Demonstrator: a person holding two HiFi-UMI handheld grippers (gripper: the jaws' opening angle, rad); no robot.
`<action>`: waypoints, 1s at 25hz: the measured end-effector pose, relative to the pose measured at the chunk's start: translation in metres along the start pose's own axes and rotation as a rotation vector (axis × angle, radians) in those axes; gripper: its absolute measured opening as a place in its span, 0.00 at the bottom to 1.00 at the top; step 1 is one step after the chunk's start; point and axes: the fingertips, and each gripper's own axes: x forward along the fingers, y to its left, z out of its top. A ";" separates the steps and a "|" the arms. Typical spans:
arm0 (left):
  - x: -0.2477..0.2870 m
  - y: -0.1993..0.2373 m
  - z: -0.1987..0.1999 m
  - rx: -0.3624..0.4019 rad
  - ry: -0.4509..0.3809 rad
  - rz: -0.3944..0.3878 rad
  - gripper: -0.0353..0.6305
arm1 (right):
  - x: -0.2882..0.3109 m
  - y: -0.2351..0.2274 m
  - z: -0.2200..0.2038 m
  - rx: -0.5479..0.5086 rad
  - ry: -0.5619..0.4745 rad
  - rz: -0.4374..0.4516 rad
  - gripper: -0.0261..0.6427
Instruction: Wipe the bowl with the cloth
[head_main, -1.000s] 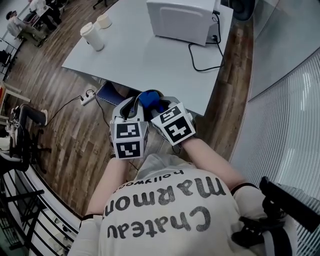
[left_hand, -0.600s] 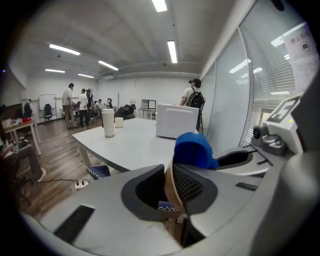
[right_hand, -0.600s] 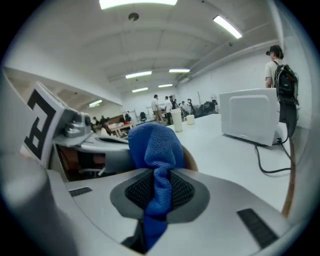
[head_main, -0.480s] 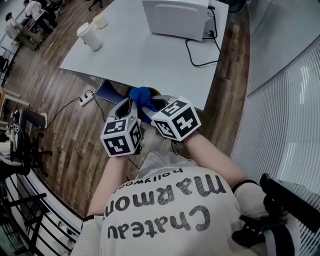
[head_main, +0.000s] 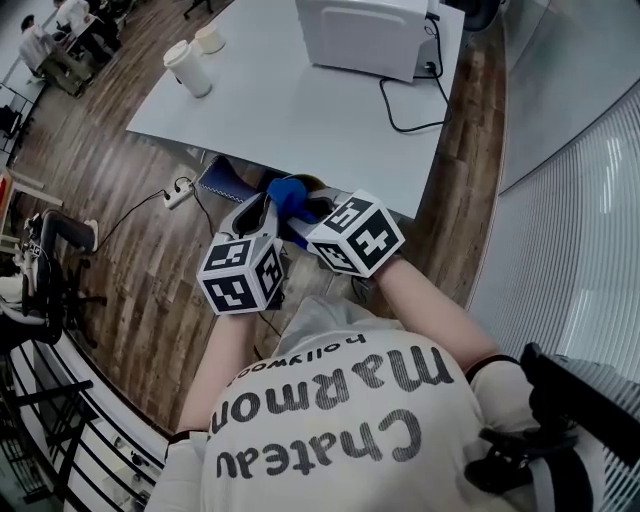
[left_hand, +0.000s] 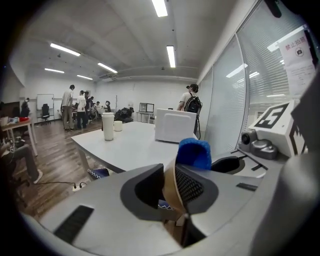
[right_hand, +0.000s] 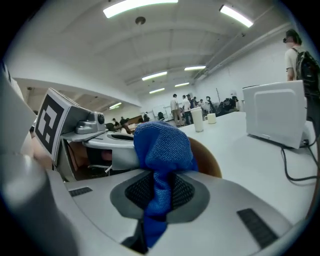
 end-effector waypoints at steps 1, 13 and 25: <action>-0.002 0.002 0.000 -0.002 -0.002 0.002 0.17 | 0.001 0.002 0.001 -0.017 -0.005 0.007 0.11; -0.016 0.025 -0.012 -0.073 -0.025 0.050 0.18 | 0.020 0.030 -0.005 -0.144 0.010 0.081 0.11; -0.023 0.031 -0.031 -0.145 -0.002 0.045 0.17 | 0.031 0.018 -0.042 -0.192 0.166 -0.038 0.11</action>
